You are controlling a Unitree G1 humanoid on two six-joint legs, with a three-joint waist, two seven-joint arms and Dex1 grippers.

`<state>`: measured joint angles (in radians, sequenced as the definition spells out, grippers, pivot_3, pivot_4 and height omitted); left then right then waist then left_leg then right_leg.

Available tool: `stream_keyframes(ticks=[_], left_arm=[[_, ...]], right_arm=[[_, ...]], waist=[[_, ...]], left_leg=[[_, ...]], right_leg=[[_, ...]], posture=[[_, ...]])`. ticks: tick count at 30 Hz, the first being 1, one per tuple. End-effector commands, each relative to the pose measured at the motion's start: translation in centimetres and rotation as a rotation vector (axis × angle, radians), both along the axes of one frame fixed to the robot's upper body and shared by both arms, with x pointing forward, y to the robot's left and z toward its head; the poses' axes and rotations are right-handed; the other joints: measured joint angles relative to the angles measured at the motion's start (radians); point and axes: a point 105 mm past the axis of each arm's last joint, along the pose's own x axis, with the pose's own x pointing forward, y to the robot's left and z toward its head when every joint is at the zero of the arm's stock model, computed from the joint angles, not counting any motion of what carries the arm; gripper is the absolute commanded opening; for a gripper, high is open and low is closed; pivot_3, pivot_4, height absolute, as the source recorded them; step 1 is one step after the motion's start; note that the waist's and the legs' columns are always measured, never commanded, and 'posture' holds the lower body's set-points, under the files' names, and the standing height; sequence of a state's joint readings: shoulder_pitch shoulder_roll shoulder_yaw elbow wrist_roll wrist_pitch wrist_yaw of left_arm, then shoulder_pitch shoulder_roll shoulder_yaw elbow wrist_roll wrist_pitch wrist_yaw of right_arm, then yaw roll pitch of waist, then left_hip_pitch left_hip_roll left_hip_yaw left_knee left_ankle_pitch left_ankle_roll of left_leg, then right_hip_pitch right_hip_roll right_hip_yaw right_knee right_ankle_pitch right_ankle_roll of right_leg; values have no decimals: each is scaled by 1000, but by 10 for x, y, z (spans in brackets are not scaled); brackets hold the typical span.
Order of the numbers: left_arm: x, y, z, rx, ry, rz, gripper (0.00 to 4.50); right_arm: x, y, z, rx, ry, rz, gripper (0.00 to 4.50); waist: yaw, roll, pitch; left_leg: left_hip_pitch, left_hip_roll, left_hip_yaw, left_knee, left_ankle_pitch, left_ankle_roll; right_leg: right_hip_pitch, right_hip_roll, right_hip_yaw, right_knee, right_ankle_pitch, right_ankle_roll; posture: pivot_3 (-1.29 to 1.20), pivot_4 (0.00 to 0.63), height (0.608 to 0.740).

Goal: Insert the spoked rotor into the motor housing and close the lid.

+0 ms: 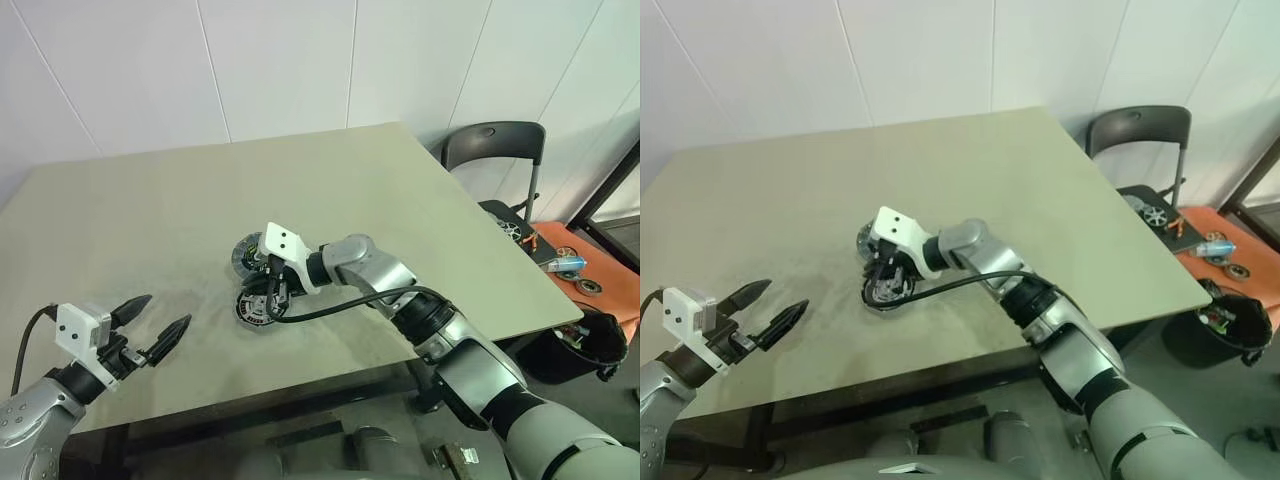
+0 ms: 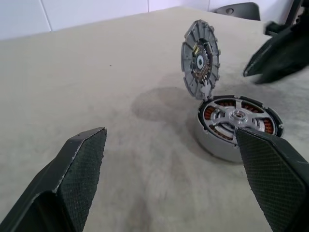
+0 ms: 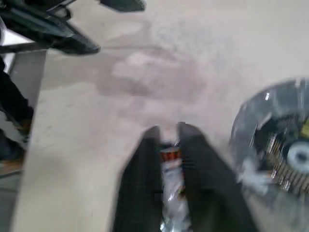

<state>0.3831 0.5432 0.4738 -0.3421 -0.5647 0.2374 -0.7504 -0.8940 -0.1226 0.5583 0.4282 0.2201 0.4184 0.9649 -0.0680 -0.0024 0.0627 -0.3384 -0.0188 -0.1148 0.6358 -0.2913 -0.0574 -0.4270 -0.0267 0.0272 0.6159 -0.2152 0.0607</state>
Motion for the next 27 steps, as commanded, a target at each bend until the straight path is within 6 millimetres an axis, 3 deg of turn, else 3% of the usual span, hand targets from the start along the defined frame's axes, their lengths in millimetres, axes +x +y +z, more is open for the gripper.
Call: stream_keyframes(ticks=[1,13,17,19,23,27], left_arm=[[2,-10,16,16,-51,-22,4500],[3,-24,29,6,-55,-14,4500],[1,-25,28,-5,-40,-11,4500],[0,-25,28,-2,-38,-11,4500],[0,-26,32,-10,-44,-7,4500],[-5,-28,27,-12,-25,-19,4500]], right_arm=[[6,8,14,36,-41,13,24],[17,3,-21,-43,79,-72,24],[9,-18,-66,-247,106,-58,24],[9,-22,-74,-289,102,-61,24],[11,-10,-44,-198,122,-29,24],[19,-8,-1,-169,-33,72,24]], waist=[[-1,0,0],[-2,0,0],[-2,0,0],[-2,2,-3],[-2,0,-6],[-3,0,-6]], left_leg=[[0,0,0,0,0,0],[1,0,0,-1,0,0],[1,0,0,-1,0,0],[2,0,1,-1,0,0],[5,0,0,-1,0,0],[4,0,0,2,0,0]], right_leg=[[0,0,0,0,0,0],[0,0,0,1,0,0],[0,0,0,1,0,0],[0,0,1,1,0,0],[4,0,1,2,0,-1],[4,0,1,3,0,-1]], posture=[[0,0,740],[0,0,740],[0,0,740],[0,0,740],[0,0,740],[0,0,740]])
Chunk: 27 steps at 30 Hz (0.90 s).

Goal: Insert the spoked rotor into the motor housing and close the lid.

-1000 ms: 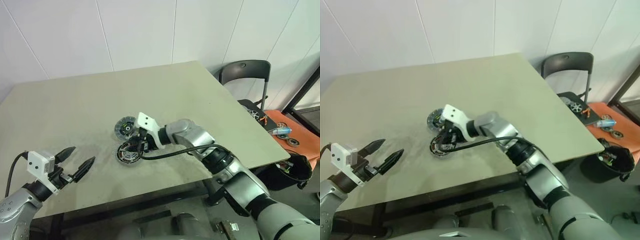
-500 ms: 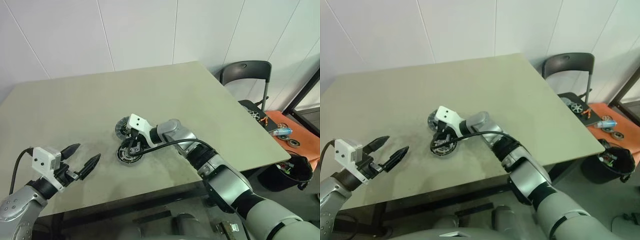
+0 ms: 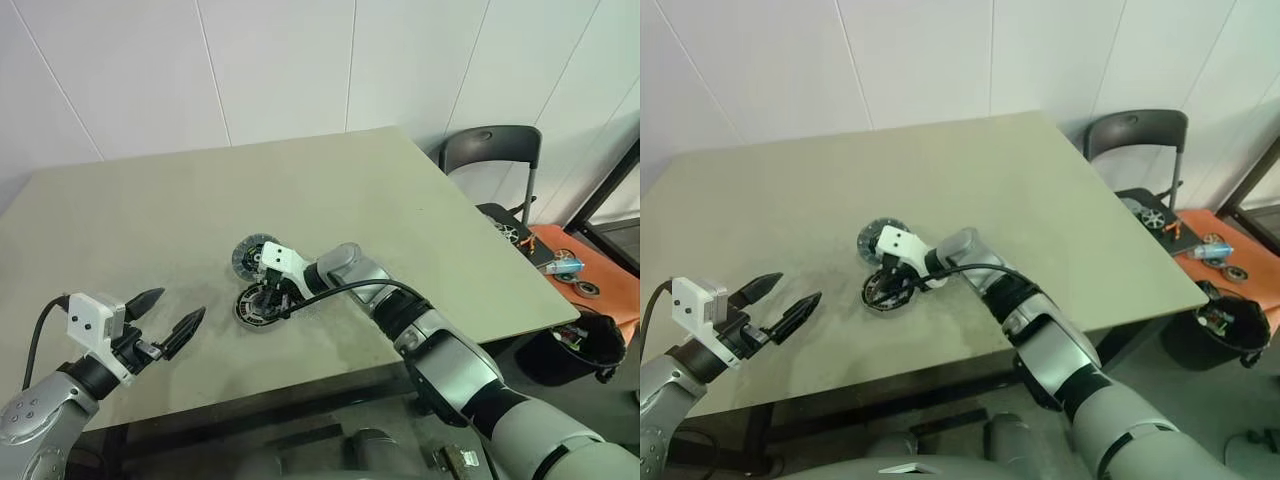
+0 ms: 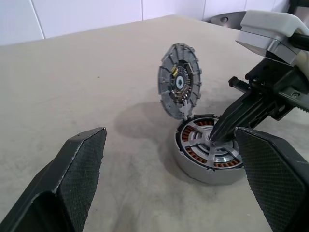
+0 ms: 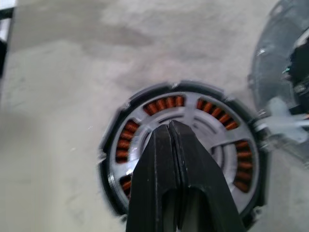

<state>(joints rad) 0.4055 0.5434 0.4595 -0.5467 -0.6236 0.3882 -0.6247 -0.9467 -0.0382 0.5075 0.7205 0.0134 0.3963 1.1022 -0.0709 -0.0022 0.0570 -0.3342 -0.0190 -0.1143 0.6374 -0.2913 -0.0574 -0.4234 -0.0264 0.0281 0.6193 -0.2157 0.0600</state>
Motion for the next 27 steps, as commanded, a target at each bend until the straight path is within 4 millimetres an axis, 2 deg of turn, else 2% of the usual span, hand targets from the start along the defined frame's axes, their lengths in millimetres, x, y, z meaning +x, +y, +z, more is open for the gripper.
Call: stream_keyframes(ticks=[1,2,5,8,12,16,17,27], left_arm=[[-6,-3,7,9,-20,-18,4500],[-8,-4,5,12,-9,-22,4500],[-11,-3,0,11,12,-18,4500],[-13,-2,-2,9,21,-14,4500],[-14,-2,-5,6,26,-11,4500],[-16,1,-7,4,26,-5,4500],[-17,2,-8,5,27,-4,4500],[-22,11,-21,0,35,7,4500]], right_arm=[[11,0,47,4,-199,130,24],[13,-5,51,-27,-256,177,24],[12,-17,58,-113,-371,341,605],[11,-25,61,-203,-471,487,1549],[10,-29,54,-308,-607,666,2869],[11,-29,47,-386,-707,787,4364],[10,-28,46,-389,-717,801,4472],[5,-15,33,-410,-806,904,4472]], waist=[[0,0,0],[0,0,0],[0,0,0],[-2,0,0],[-2,0,0],[-1,0,0],[-1,0,0],[0,0,0]], left_leg=[[-1,0,0,0,0,0],[-1,0,0,0,0,0],[-2,0,0,-1,0,0],[-1,0,0,-2,0,0],[-1,0,0,-2,0,0],[-1,0,0,-2,0,0],[-1,0,0,-2,0,0],[0,0,0,-2,0,0]], right_leg=[[0,0,0,0,0,0],[-1,0,0,0,0,0],[-2,0,0,0,0,0],[-2,0,-1,0,0,0],[-2,0,0,0,0,0],[-2,0,0,0,0,0],[-2,0,0,0,0,0],[-2,0,0,1,0,-1]], posture=[[0,0,740],[0,0,740],[0,0,740],[0,0,740],[0,0,740],[0,0,740],[0,0,740],[0,0,740]])
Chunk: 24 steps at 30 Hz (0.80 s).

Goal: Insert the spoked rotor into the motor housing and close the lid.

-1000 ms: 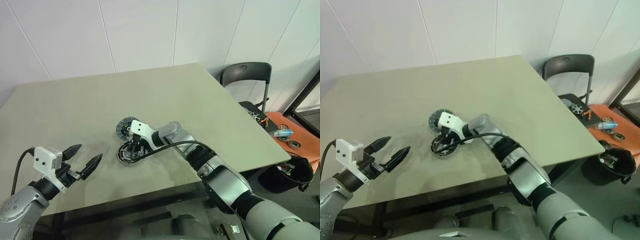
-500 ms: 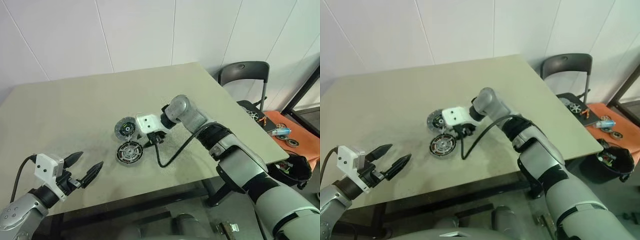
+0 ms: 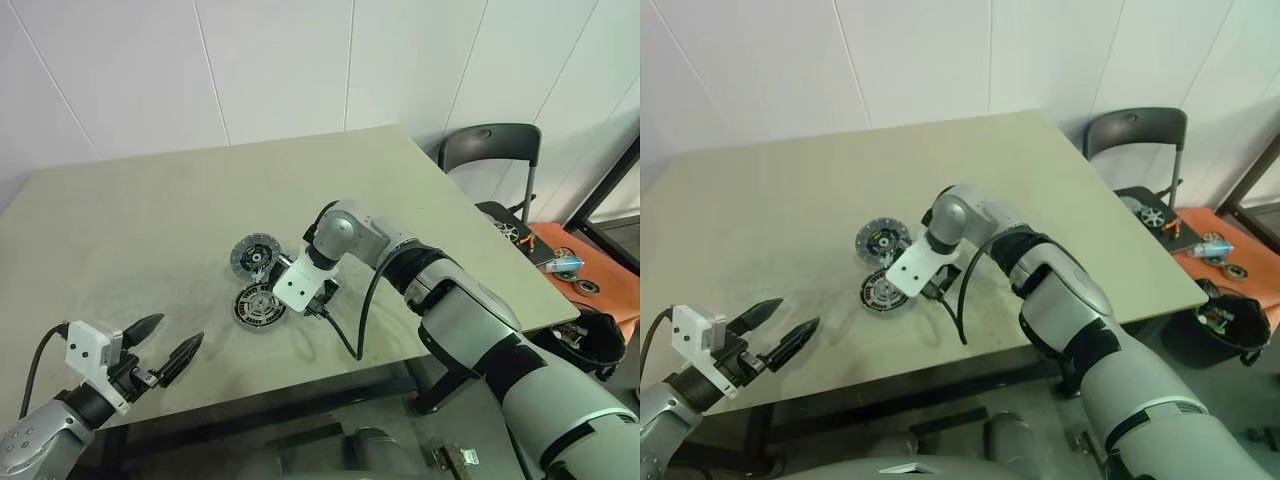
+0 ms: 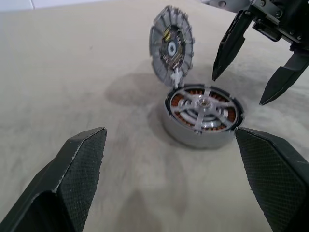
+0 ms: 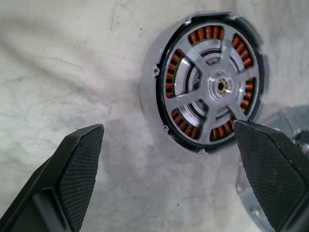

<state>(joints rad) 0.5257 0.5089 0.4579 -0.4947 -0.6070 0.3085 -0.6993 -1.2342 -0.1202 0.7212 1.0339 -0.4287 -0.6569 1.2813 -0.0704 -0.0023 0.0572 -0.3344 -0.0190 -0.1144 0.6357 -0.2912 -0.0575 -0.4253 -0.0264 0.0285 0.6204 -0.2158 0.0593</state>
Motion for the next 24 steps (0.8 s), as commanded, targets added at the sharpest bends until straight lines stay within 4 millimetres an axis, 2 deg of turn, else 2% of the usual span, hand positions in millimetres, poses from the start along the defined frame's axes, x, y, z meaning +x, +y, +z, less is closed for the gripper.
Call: stream_keyframes(ticks=[1,13,16,20,24], left_arm=[[1,5,5,24,-46,5,4500],[0,14,-5,29,-61,12,4500],[0,15,-6,30,-66,15,4500],[0,15,-8,30,-71,16,4500],[1,14,-8,33,-76,18,4500]], right_arm=[[-2,10,8,7,-26,44,4472],[3,0,-9,-65,-47,23,4472],[3,1,-14,-71,-41,4,3542],[1,3,-20,-77,-29,-9,2089],[-1,11,-19,-57,-5,-31,635]], waist=[[0,0,0],[0,0,0],[-1,0,0],[0,-1,-1],[-1,0,0]], left_leg=[[0,0,0,0,0,0],[1,0,0,0,0,0],[1,0,0,0,0,0],[4,0,0,0,0,0],[13,0,0,0,0,0]], right_leg=[[0,0,0,0,0,0],[0,0,0,1,0,0],[0,0,0,2,0,0],[1,0,1,6,0,0],[8,0,1,8,-3,-4]], posture=[[0,0,740],[0,0,740],[0,0,740],[0,0,740],[0,0,740]])
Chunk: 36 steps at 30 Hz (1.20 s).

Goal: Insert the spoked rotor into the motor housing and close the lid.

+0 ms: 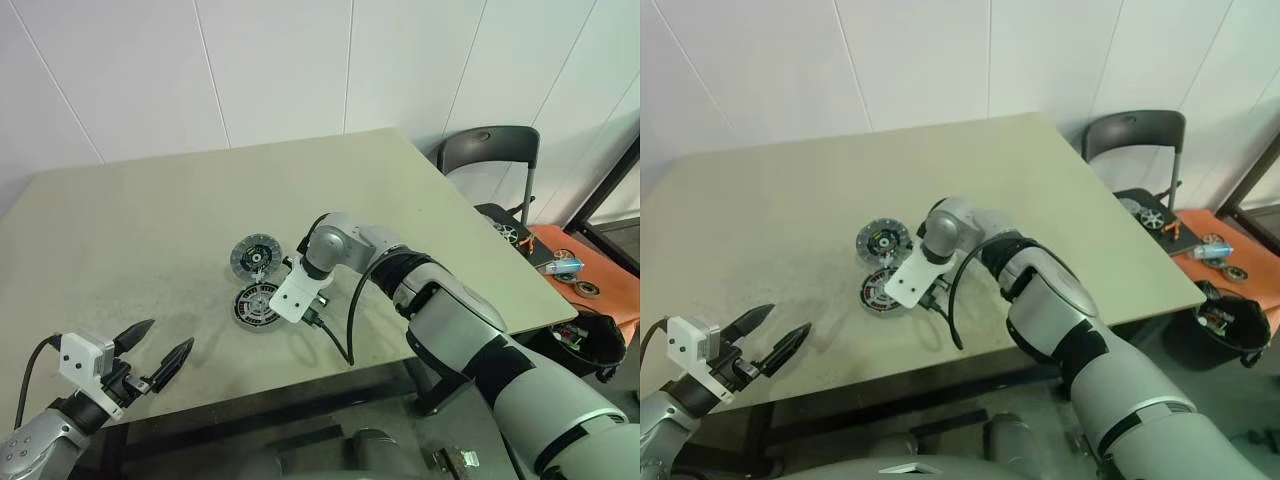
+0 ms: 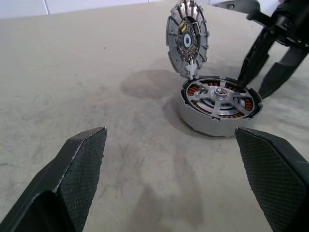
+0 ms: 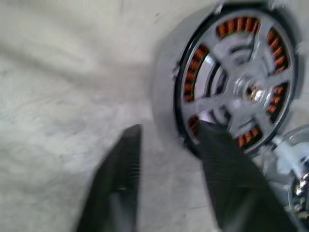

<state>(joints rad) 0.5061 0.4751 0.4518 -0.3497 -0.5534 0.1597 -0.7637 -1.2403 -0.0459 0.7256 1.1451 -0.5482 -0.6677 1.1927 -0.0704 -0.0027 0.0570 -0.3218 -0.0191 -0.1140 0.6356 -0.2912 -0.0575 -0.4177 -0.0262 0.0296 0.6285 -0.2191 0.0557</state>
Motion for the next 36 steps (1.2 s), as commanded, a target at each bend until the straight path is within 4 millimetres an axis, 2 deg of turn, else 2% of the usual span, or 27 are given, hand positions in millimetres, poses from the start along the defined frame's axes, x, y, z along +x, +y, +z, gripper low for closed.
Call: stream_keyframes(ticks=[1,2,8,11,16,23,33,36], left_arm=[[2,0,6,23,-39,-6,4500],[2,0,6,24,-41,-6,4500],[4,0,6,27,-46,-8,4500],[6,-1,6,26,-47,-9,4500],[7,-1,4,24,-45,-6,4500],[8,-1,4,23,-46,1,4500],[11,-3,6,25,-45,10,4500],[14,-4,7,24,-48,6,4500]], right_arm=[[-1,6,1,-9,18,-20,338],[-3,10,3,10,38,-33,82],[-9,27,9,74,154,-136,65],[-16,41,16,96,317,-296,65],[-24,59,27,86,476,-536,65],[-22,76,29,135,560,-792,65],[-31,75,24,99,572,-768,65],[-36,74,26,80,566,-721,1077]], waist=[[-2,0,0],[-2,0,1],[-8,-1,1],[-12,-1,1],[-11,-1,1],[2,-2,1],[0,-2,1],[-1,-2,1]], left_leg=[[2,0,0,-1,0,0],[4,0,0,-1,0,0],[6,0,-1,-1,0,0],[6,1,-2,-2,0,0],[1,1,-2,-2,0,0],[-5,-1,-2,-2,0,0],[-4,0,-2,-2,0,0],[-5,0,-2,-2,0,0]], right_leg=[[2,0,0,0,-1,0],[4,0,0,0,-1,-1],[5,1,-1,2,-1,-1],[4,1,-1,2,-1,-1],[-3,2,-1,4,-1,-2],[-6,0,-2,2,-2,-1],[-7,0,-2,2,-2,-1],[-7,0,-2,2,-2,-1]], posture=[[0,0,740],[0,0,740],[0,0,740],[0,0,740],[0,0,740],[0,0,740],[0,0,740],[0,0,740]])
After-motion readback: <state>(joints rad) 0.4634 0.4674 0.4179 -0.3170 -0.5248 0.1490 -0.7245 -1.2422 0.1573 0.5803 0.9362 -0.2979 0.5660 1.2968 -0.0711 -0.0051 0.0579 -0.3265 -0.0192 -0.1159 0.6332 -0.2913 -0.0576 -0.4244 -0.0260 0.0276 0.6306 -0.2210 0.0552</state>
